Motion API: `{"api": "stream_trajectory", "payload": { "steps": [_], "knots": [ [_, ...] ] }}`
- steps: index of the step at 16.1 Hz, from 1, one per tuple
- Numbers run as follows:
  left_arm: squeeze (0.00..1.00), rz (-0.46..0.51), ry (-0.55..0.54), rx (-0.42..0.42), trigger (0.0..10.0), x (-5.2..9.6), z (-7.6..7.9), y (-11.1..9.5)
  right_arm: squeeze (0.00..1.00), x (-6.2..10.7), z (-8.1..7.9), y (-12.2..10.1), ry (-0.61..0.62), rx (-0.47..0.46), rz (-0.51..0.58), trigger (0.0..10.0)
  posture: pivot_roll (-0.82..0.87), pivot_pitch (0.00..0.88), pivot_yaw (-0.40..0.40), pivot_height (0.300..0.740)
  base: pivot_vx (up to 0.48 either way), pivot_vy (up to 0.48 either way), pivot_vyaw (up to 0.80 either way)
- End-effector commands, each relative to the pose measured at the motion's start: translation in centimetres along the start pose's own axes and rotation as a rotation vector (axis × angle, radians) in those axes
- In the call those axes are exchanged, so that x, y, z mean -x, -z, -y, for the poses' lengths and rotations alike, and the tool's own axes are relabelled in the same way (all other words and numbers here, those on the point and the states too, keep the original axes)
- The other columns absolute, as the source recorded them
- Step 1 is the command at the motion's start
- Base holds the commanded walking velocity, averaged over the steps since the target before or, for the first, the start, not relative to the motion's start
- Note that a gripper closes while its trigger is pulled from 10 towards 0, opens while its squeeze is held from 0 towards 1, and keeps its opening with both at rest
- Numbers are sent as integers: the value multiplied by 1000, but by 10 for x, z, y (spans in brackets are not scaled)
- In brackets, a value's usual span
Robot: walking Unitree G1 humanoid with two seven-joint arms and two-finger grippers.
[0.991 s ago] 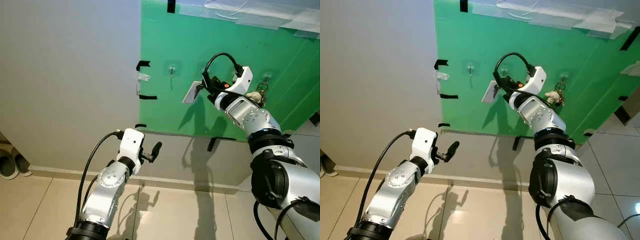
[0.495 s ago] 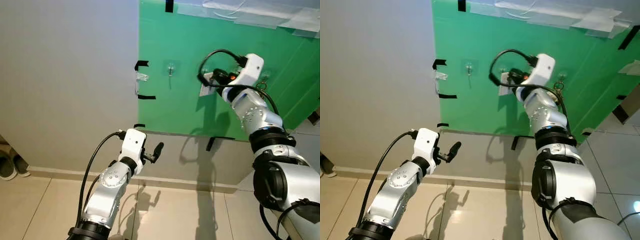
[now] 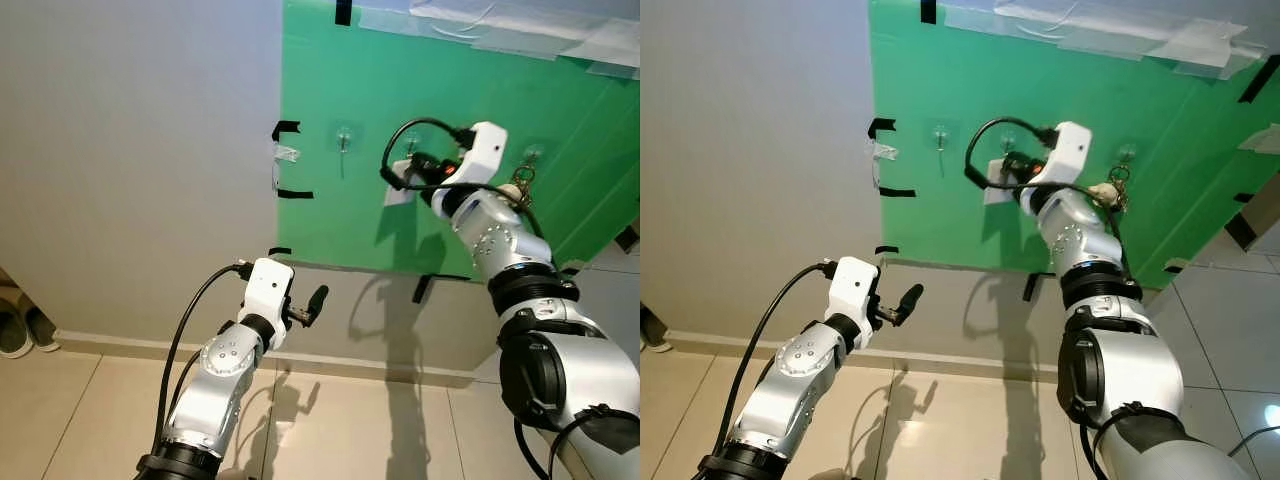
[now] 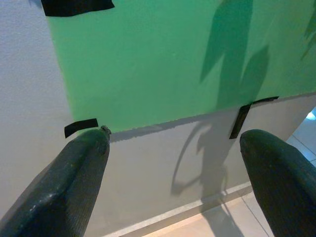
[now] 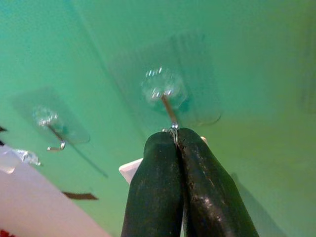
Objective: Hang keys on a hook
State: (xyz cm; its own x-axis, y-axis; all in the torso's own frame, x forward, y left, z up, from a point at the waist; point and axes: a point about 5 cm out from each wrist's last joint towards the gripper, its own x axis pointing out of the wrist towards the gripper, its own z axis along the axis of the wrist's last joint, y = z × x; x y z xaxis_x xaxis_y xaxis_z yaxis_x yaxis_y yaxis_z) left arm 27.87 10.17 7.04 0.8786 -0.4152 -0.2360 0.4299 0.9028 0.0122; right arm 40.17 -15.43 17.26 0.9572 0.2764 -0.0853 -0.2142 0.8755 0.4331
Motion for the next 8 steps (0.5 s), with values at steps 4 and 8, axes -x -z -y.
{"api": "stream_trajectory", "payload": {
  "steps": [4, 8],
  "knots": [
    [0, 0, 7, -18, 10000, 0, 3, 0, 0, 0, 0, 7, -25, -131, -55, 10000, 28, 0, -94, 740, 0, 0, 0],
    [0, 30, 4, -14, 10000, 1, 2, -4, 0, 6, 6, 5, 33, 59, -3, 10000, 34, 0, -102, 740, 0, 0, 0]
  ]
}}
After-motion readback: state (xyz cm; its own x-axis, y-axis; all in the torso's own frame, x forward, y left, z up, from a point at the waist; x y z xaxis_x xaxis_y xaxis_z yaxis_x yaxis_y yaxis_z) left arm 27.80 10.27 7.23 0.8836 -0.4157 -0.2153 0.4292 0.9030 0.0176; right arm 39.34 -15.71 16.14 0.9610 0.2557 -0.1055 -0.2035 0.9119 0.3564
